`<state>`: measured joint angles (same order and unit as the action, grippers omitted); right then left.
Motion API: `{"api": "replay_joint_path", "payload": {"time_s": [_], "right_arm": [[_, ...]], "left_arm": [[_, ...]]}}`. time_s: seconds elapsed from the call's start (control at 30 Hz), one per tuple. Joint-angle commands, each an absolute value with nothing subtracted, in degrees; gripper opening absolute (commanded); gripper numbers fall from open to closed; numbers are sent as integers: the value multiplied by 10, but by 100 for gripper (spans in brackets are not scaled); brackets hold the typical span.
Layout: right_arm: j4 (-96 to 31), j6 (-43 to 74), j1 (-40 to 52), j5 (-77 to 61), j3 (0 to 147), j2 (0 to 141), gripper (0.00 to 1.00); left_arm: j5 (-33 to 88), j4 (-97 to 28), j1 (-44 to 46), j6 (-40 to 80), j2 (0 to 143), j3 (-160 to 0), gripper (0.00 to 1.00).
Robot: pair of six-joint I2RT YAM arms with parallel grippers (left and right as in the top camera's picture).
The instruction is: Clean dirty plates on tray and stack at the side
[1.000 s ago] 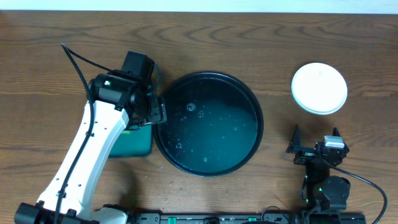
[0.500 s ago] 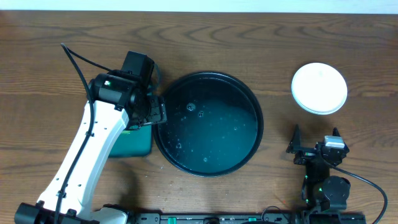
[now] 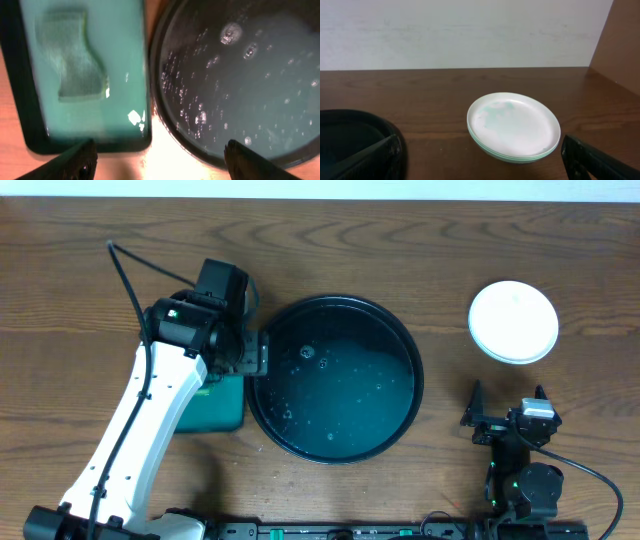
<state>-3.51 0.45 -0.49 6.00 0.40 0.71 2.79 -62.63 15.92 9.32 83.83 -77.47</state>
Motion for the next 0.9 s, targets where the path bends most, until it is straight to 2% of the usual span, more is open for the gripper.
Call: {"api": "replay_joint_path", "payload": {"time_s": [0.0,0.1,0.47,0.7,0.87], "right_arm": [[-36,12,-1,68,3,3,99],[-36,12,-1,68,3,3,99],[-36,12,-1,68,3,3,99],[-36,12,-1,68,3,3,99],[-36,12,-1,68,3,3,99]], "left_arm": [[49,-574,161,-43,831,-773,82],[73,-497,161,-106,824,-773,82],[86,-241,161,-109,745,-770,82],[86,-151,159,-109,681,-770,82],[86,-138,145,-109,626,-770,82]]}}
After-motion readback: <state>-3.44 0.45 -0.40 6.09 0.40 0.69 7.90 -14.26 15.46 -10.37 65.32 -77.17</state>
